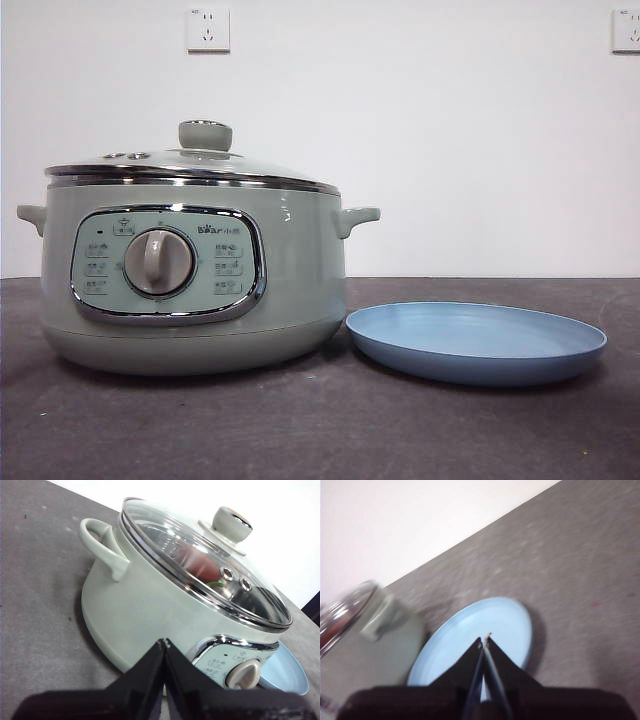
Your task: Take the pumpkin out from the steamer,put the pumpkin in the blue plate,close the lid
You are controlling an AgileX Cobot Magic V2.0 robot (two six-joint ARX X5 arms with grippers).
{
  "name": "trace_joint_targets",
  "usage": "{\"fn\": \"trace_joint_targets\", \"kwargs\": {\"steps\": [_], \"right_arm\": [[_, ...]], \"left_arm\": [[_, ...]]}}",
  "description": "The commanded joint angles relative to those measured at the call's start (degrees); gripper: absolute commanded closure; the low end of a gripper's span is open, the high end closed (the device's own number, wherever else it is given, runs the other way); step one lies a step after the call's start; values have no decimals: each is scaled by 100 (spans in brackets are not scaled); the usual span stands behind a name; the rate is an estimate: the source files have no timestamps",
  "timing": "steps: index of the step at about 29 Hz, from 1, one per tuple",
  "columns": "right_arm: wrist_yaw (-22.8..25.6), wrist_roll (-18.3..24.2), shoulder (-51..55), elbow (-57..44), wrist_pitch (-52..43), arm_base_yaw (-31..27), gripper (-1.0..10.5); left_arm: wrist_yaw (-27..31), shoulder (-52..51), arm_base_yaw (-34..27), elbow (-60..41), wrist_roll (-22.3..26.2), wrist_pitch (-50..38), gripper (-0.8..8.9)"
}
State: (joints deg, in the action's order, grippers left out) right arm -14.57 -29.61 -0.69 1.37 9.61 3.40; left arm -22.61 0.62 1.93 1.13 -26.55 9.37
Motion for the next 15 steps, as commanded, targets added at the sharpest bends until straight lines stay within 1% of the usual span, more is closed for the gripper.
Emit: {"fn": "trace_joint_targets", "kwargs": {"steps": [1, 6, 10, 12, 15], "right_arm": [[-142, -181, -37, 229, 197, 4, 957], [-146, -179, -304, 911, 745, 4, 957], [-177, -26, -699, 1486, 846, 4, 957], [-177, 111, -931, 1786, 903, 4, 957], [-177, 433, -1296, 2258, 957, 4, 957]], "left_arm": [[15, 2, -9, 203, -55, 142, 821], [210, 26, -9, 866, -22, 656, 821], [463, 321, -9, 1381, 136, 739, 822], [457, 590, -9, 1620, 181, 748, 822], [424, 1091, -9, 2009, 433, 750, 822]]}}
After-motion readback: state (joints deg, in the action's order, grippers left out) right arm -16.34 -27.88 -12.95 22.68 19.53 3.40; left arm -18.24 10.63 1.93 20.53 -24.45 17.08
